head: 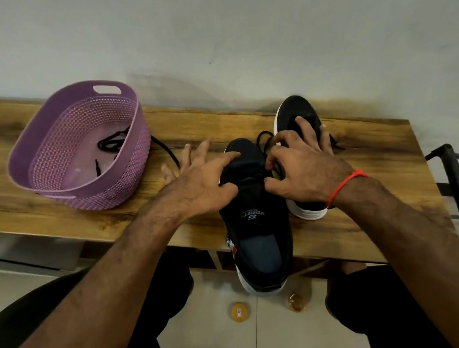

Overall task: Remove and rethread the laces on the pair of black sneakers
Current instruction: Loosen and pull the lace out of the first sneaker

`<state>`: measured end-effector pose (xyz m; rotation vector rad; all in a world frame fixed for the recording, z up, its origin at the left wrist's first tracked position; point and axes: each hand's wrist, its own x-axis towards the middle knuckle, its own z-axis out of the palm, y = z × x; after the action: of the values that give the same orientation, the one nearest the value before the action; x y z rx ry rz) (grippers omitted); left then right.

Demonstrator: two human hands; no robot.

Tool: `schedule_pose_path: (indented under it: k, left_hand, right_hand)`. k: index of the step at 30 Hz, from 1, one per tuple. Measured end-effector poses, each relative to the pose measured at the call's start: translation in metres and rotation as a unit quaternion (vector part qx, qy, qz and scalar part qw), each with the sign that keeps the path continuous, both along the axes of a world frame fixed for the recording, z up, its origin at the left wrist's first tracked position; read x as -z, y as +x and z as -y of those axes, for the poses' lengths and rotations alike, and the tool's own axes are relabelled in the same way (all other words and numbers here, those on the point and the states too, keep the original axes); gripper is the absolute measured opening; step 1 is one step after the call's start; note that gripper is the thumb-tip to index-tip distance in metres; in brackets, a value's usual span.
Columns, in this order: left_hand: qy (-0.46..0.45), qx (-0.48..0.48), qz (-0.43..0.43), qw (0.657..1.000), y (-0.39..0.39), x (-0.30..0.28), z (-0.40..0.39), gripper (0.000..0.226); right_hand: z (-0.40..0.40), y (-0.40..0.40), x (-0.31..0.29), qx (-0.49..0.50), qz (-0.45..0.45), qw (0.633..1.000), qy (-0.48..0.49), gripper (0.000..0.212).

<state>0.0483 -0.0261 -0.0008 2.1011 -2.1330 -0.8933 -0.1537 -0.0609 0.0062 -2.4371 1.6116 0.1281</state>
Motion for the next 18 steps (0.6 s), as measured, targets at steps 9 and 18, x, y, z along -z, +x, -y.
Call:
schedule_pose_path:
  k: [9, 18]
  left_hand:
    - [-0.179, 0.014, 0.043, 0.983, -0.038, 0.017, -0.016, 0.033]
    - [-0.185, -0.125, -0.098, 0.970, -0.040, 0.025, -0.011, 0.011]
  right_hand:
    - [0.003, -0.008, -0.004, -0.038, 0.009, 0.998, 0.055, 0.052]
    - [0.002, -0.010, -0.004, -0.046, 0.022, 0.996, 0.076, 0.061]
